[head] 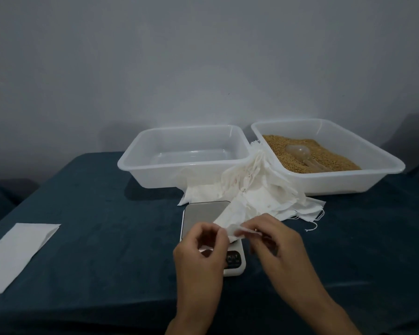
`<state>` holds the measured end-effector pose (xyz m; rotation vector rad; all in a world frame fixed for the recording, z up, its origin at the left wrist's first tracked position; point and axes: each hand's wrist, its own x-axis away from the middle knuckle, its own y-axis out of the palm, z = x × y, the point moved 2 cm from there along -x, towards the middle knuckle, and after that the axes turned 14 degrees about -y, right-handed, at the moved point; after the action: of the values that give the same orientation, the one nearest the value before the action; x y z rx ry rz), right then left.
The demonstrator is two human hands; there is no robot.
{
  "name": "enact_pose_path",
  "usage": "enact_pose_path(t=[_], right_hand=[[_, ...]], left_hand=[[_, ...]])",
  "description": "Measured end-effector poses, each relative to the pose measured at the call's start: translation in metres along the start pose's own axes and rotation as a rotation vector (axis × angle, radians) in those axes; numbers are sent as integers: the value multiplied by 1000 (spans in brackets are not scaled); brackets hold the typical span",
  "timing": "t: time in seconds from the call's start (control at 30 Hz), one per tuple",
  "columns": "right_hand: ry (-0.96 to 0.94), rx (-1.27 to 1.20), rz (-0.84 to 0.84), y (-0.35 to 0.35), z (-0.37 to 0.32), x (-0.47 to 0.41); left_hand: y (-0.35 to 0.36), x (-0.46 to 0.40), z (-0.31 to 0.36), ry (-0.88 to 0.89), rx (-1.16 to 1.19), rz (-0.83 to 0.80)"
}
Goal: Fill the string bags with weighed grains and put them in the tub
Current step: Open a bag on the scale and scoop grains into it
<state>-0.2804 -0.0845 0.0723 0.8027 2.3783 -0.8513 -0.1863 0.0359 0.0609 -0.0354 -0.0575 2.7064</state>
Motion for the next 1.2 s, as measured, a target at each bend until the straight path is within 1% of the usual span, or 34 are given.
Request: enact_pose_path(t=[0.07,0.1,0.2,0.23,0.27,0.3,0.33,0.37,0.4,0.47,0.5,0.53,0.57,0.63,0.7,0.73,0.83,0.93,1.0,1.07,1.13,1.2], right_hand=[[9,32,10,1,0,-1],[41,-12,25,1,0,-2],[129,-302,63,0,0,-5],[144,-359,68,-2,0,-6],[151,-376,66,-4,1,-6],[162,-369,59,-6,1,-6],[177,-353,42,-8,3,-5],[198,-346,17,-9,4,-5],[218,-357,-11,-10,5,-5],[246,-404,-41,-11,6,-5],[242,-399,-27,-11,6,-6],[225,-344,6,-12,7,-6],[206,-248,45,-13,8,-6],[162,-55,121,-15,8,-3],[102,-2,158,-15,5,-3],[82,-28,139,-14,4,-3],[80,-181,3,-11,2,-3],[74,-178,-69,-13,3,-3],[72,-153,-71,-15,2,-5],[83,-170,-39,-17,1,-7],[95,-206,-21,-18,-1,-10],[80,-220,-61,-19,-4,-12]], left_hand=[[4,5,3,72,-28,-19],[5,7,3,133,-72,-32],[8,9,1,334,-238,-102],[8,10,2,399,-298,-97],[7,10,1,441,-324,-58],[4,9,0,427,-310,0],[0,6,-1,364,-253,59],[-5,3,0,262,-178,93],[-8,-2,1,129,-107,72],[-13,-12,-3,-87,46,-86],[-13,-15,-7,-138,109,-172],[-13,-15,-7,-174,146,-222],[-13,-13,-8,-191,160,-235],[-14,-9,-14,-198,161,-194],[-13,-8,-17,-204,183,-168],[-12,-8,-17,-213,206,-167],[-10,-7,-15,-219,261,-189],[-11,-7,-12,-248,306,-221],[-13,-11,-13,-290,337,-210],[-15,-14,-14,-331,360,-179],[-16,-16,-15,-331,353,-159],[-18,-17,-16,-335,370,-183]])
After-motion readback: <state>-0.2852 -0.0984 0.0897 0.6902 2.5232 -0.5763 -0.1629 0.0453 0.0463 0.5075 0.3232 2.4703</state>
